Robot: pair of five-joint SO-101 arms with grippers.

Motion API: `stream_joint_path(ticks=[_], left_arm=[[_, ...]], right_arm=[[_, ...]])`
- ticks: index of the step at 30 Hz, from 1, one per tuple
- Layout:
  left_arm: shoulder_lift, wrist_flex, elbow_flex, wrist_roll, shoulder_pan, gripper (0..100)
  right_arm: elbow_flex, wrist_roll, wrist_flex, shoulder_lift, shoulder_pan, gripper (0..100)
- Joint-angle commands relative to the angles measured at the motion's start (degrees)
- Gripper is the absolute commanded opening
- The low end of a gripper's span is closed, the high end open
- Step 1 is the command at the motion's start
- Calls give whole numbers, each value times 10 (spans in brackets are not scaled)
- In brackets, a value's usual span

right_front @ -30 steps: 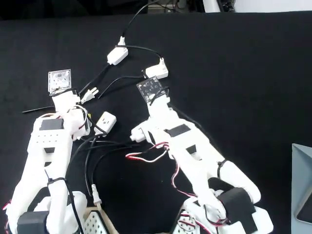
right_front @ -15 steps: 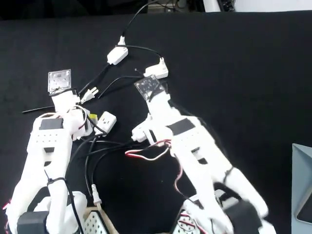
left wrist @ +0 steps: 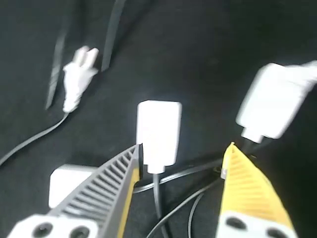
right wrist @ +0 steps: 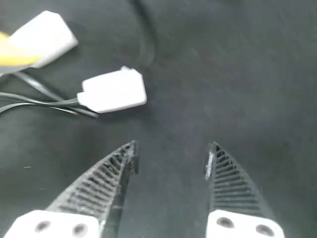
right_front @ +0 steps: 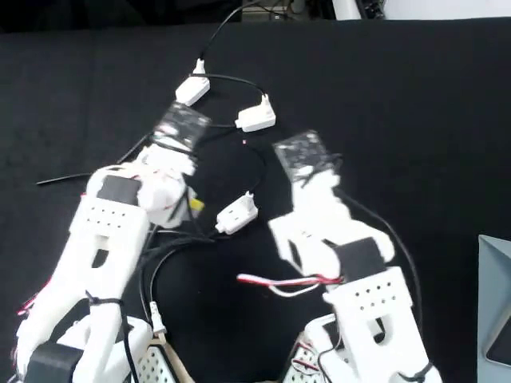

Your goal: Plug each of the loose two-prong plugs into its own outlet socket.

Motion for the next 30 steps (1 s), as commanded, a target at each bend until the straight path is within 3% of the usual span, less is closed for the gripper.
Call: stream_joint_path(ticks=[1,5,15,23,30], left_arm=[[38,1,-52,-13,57,269],[148,0,-118,-12,92,269],[396,1,-284,-11,114,263],[489,3,-349,-15,150,113],[485,5,-346,-11,153,196]], right_arm=[[24,11,-31,-12,97,215],[59,53,-81,-12,176,215],[128,53,-158,-12,185,215],[128,53,-159,-12,185,215],[129,53,-158,-12,185,215]])
